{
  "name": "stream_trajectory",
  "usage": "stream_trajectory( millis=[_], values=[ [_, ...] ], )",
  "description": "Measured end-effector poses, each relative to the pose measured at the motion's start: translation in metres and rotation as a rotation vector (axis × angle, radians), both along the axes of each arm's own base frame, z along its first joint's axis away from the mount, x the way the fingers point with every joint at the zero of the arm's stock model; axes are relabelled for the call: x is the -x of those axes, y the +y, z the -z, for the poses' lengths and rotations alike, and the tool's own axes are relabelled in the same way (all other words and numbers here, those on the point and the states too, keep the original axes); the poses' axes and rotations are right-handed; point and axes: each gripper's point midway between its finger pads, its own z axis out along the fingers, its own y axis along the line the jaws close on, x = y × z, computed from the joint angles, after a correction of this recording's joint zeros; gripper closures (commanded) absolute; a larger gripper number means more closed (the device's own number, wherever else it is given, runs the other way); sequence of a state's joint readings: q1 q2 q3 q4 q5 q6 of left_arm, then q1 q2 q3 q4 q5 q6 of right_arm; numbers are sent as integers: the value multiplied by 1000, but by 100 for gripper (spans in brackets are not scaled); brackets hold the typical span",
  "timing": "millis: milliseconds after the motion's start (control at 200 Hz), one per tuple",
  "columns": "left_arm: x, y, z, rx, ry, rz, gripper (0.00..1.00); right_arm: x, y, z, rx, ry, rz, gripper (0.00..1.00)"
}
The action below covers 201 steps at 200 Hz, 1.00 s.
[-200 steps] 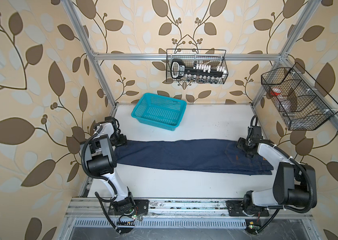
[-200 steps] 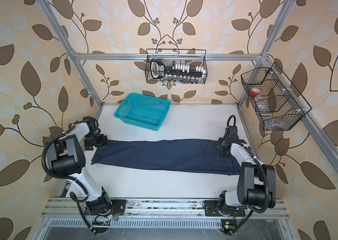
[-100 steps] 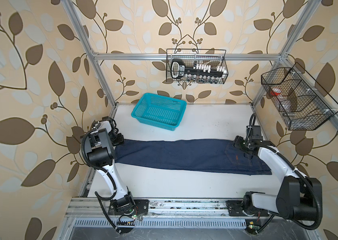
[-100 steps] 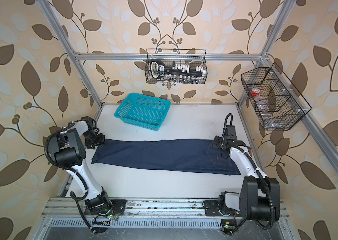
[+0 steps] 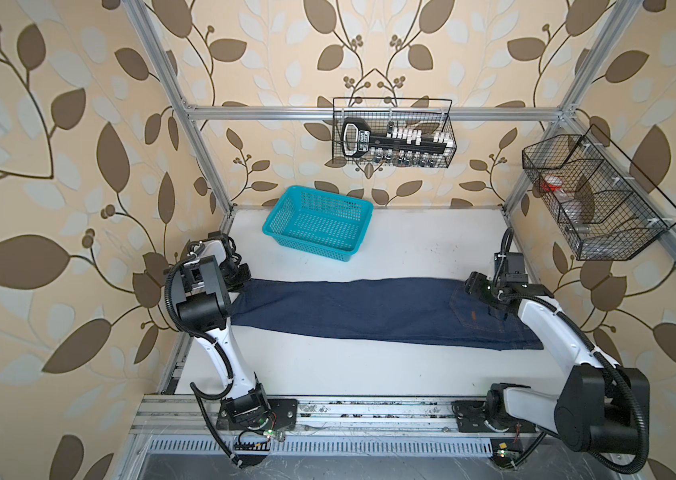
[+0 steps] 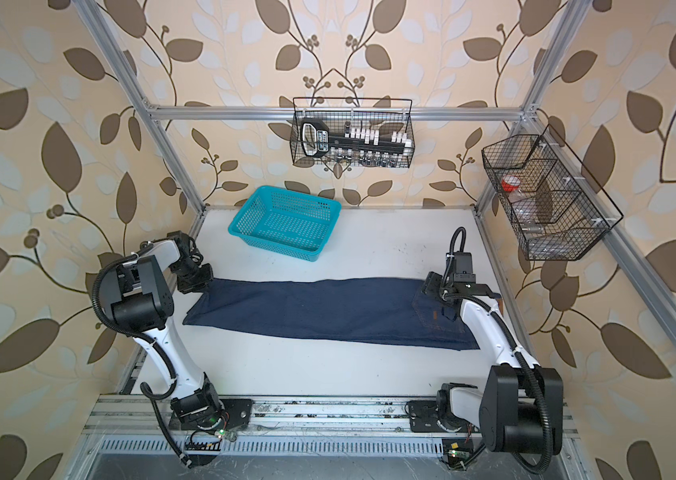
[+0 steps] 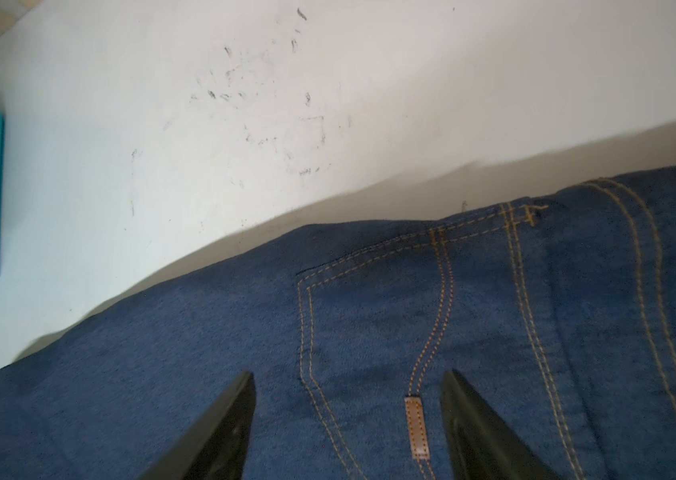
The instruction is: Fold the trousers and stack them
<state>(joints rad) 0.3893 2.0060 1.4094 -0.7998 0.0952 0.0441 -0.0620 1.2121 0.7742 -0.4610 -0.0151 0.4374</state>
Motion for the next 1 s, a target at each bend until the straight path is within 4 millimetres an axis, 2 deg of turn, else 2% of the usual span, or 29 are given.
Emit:
stream_trajectory(
  millis=[150, 240, 400, 555, 685, 865, 1005],
  values=[
    [7, -2, -4, 6, 29, -25, 100, 7, 18, 3, -25, 0, -39, 29],
    [15, -3, -15, 7, 49, -73, 100, 9, 26, 6, -38, 8, -57, 29],
    [18, -13, -64, 28, -16, -167, 100, 12, 34, 12, -56, 20, -69, 29],
    [19, -38, -118, 82, -107, -204, 100, 13, 44, 14, -67, 20, -88, 29],
    [20, -85, -148, 156, -157, -180, 100, 18, 49, 20, -79, 22, -95, 29],
    [21, -181, -182, 298, -213, -110, 100, 25, 51, 27, -90, 31, -91, 29],
    [24, -247, -197, 392, -223, -79, 100, 29, 52, 33, -99, 30, -90, 29]
  ],
)
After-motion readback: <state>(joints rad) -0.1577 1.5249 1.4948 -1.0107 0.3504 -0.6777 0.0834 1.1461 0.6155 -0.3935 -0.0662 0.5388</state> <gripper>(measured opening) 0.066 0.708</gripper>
